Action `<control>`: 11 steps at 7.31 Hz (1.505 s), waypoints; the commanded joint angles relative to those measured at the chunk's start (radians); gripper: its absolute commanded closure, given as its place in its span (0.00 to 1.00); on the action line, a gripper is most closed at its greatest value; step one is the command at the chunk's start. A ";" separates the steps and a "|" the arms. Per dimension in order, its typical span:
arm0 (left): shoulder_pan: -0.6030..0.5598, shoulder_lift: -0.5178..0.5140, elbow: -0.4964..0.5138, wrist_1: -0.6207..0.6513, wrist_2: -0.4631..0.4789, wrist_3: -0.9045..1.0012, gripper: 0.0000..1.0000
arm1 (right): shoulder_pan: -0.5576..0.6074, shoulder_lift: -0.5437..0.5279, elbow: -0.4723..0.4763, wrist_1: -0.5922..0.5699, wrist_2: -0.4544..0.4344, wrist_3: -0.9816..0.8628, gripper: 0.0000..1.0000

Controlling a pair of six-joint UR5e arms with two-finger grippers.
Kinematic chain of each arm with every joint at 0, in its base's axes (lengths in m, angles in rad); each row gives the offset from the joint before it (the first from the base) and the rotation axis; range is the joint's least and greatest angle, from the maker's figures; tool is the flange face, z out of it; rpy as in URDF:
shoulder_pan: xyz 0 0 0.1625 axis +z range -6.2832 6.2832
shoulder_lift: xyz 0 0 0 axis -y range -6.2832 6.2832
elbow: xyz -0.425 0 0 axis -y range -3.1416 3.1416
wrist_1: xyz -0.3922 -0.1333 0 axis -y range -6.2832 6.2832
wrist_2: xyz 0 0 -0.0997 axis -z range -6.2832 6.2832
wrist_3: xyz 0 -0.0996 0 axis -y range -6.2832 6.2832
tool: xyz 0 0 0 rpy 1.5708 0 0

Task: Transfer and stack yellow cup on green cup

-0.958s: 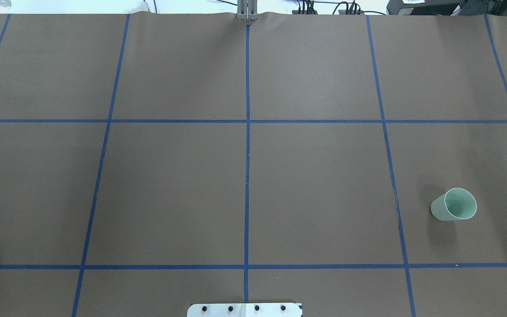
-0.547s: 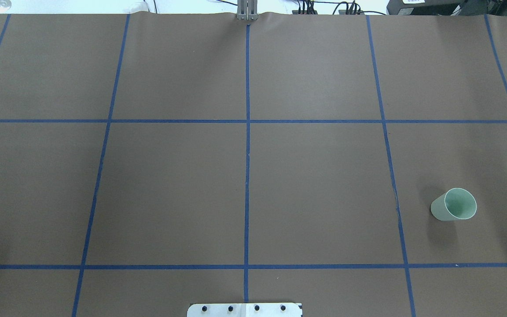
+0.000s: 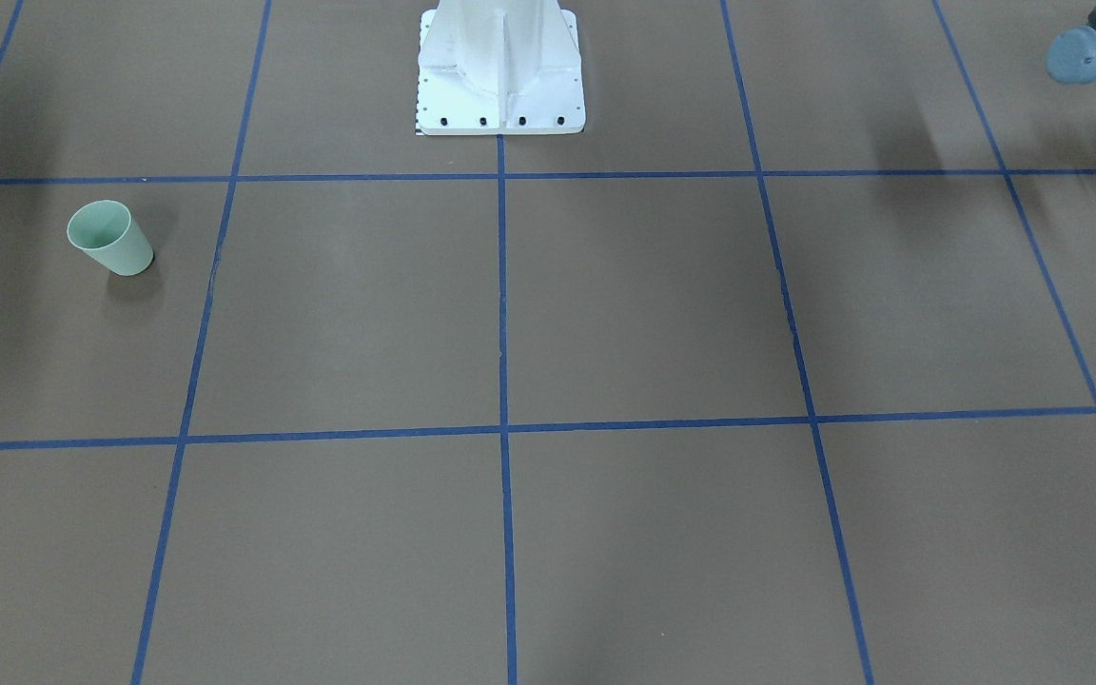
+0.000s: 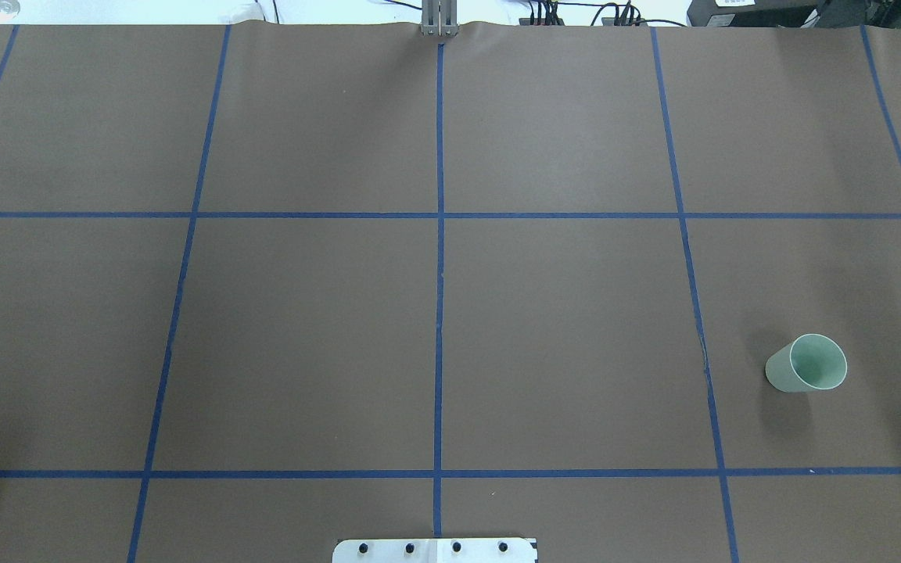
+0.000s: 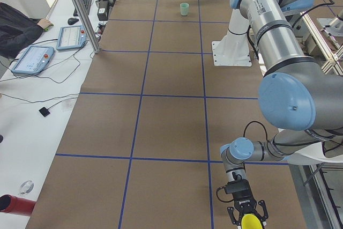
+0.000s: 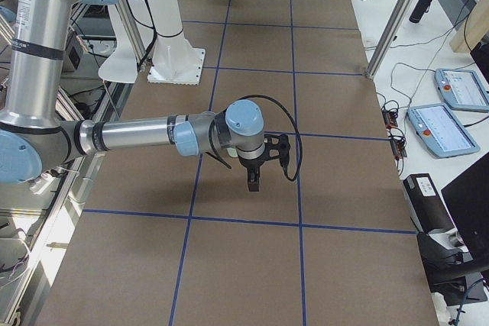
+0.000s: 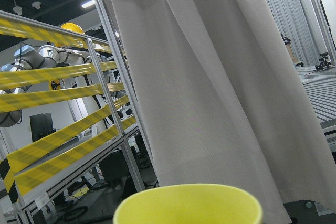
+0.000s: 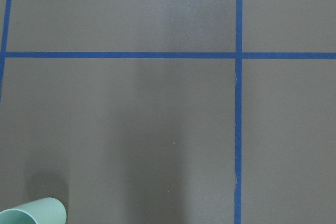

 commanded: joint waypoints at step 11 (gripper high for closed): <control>-0.948 -0.842 -0.040 -0.016 0.561 1.341 1.00 | -0.002 0.080 -0.057 -0.007 0.000 0.011 0.00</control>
